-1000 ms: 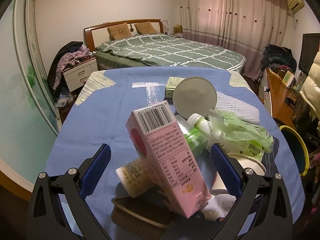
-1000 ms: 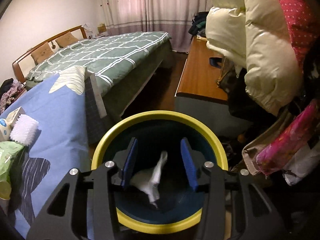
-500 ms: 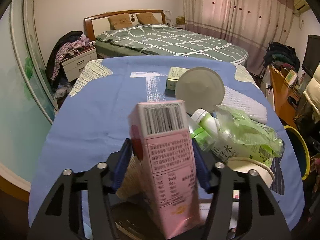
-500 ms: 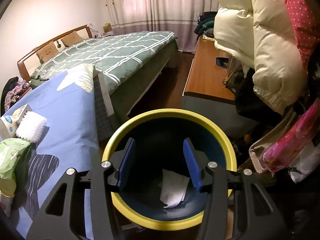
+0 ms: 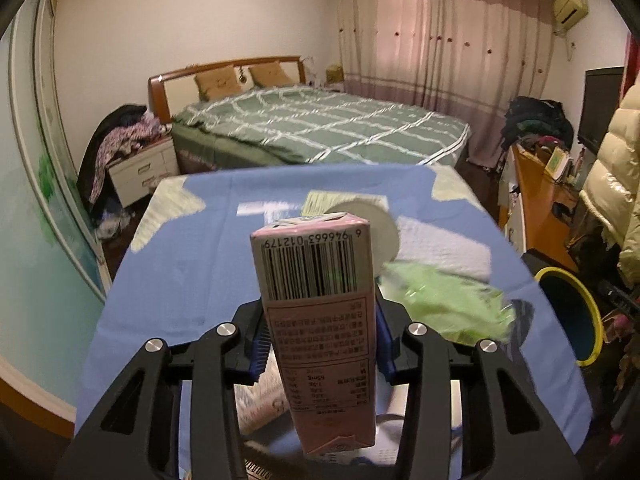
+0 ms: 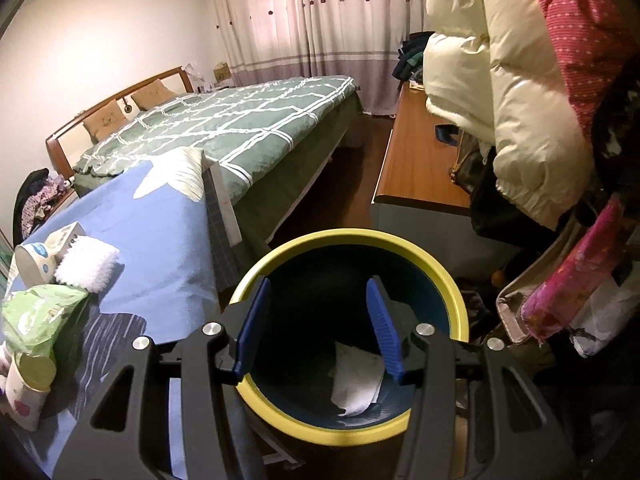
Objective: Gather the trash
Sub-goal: 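Grasp the pink juice carton with the left gripper, drop into bin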
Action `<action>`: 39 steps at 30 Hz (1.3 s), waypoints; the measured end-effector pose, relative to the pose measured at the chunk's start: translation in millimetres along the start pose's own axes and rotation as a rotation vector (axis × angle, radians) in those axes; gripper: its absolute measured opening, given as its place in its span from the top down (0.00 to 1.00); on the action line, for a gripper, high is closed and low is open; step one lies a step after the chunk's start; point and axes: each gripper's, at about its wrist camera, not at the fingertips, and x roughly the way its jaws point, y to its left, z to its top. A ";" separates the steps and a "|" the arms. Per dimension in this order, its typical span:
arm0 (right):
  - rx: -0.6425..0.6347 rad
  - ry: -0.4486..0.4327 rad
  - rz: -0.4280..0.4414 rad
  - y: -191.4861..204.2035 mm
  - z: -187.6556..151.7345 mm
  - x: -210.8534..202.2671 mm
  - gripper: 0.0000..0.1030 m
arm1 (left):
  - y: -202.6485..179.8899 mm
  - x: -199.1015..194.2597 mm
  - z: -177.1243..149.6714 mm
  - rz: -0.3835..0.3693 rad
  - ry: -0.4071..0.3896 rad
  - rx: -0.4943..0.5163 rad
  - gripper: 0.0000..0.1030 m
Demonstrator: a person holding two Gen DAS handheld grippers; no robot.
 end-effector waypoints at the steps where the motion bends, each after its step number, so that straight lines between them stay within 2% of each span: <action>1: 0.004 -0.007 0.001 -1.4 0.1 -3.6 0.53 | -3.0 -5.5 3.2 -0.007 -0.011 0.007 0.60; 6: 0.015 -0.043 -0.008 -9.6 -0.5 -19.7 0.53 | -31.2 -34.6 22.3 -0.068 -0.075 0.057 0.60; 11: 0.029 -0.061 -0.013 -20.3 -2.0 -30.1 0.53 | -85.7 -53.4 36.3 -0.193 -0.107 0.127 0.60; 20: 0.057 -0.072 -0.061 -52.8 -9.6 -43.3 0.53 | -224.7 -32.8 36.5 -0.427 -0.032 0.271 0.59; 26: 0.082 -0.060 -0.086 -76.5 -20.4 -45.9 0.53 | -314.6 1.3 24.8 -0.493 0.029 0.371 0.59; 30: 0.102 -0.049 -0.091 -90.0 -26.7 -45.5 0.53 | -361.3 27.2 16.4 -0.522 0.081 0.414 0.59; 35: 0.120 -0.042 -0.095 -104.3 -31.7 -45.4 0.53 | -405.4 56.0 5.5 -0.529 0.132 0.445 0.59; 39: 0.135 -0.038 -0.100 -112.0 -34.5 -44.6 0.52 | -420.0 74.4 -2.4 -0.518 0.156 0.454 0.57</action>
